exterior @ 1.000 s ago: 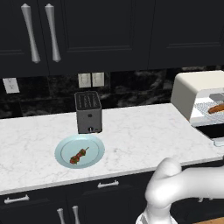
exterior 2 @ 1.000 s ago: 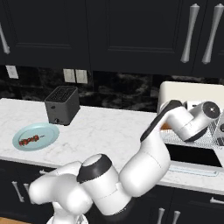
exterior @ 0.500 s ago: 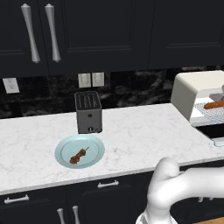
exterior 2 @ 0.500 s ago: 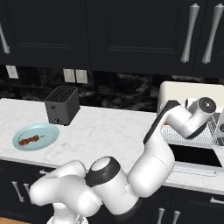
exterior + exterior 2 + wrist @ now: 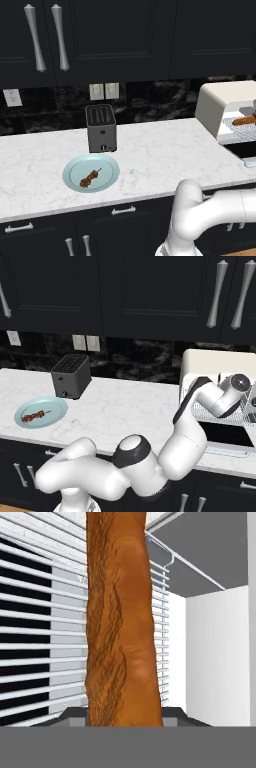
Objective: Pick up the kebab skewer and baguette bread, and place them inside the toaster oven. Close the toaster oven door and start by setting the timer.
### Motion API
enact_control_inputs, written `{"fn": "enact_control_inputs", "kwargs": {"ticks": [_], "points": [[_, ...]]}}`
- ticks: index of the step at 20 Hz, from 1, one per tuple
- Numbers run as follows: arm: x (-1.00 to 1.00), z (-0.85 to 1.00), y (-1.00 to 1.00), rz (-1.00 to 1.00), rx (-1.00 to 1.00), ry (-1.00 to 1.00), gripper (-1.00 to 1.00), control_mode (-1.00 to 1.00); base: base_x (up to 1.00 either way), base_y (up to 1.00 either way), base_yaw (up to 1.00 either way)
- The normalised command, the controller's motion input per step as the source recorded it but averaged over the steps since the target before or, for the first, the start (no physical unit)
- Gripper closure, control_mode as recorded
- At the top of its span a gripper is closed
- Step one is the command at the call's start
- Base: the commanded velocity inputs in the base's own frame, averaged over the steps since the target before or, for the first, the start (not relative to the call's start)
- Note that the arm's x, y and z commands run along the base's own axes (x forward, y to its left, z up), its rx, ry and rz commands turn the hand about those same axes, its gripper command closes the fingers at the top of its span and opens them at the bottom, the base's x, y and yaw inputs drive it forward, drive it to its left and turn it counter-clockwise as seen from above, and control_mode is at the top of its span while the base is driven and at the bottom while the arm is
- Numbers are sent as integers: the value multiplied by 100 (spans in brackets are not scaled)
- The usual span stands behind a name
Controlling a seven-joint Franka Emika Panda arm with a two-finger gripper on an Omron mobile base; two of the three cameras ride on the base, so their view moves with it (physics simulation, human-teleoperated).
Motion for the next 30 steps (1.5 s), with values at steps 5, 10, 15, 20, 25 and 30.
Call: {"fn": "enact_control_inputs", "kwargs": {"ticks": [5, 10, 15, 20, 25, 30], "points": [[35, 0, -2, 0, 0, 0, 100, -100, 0, 0, 0], [28, -2, 0, 0, 0, 0, 100, -100, 0, 0, 0], [14, -7, 0, 0, 0, 0, 100, -100, 0, 0, 0], [0, 0, 0, 0, 0, 0, 100, -100, 0, 0, 0], [0, 0, 0, 0, 0, 0, -100, -100, 0, 0, 0], [0, 0, 0, 0, 0, 0, -100, -100, 0, 0, 0]]}}
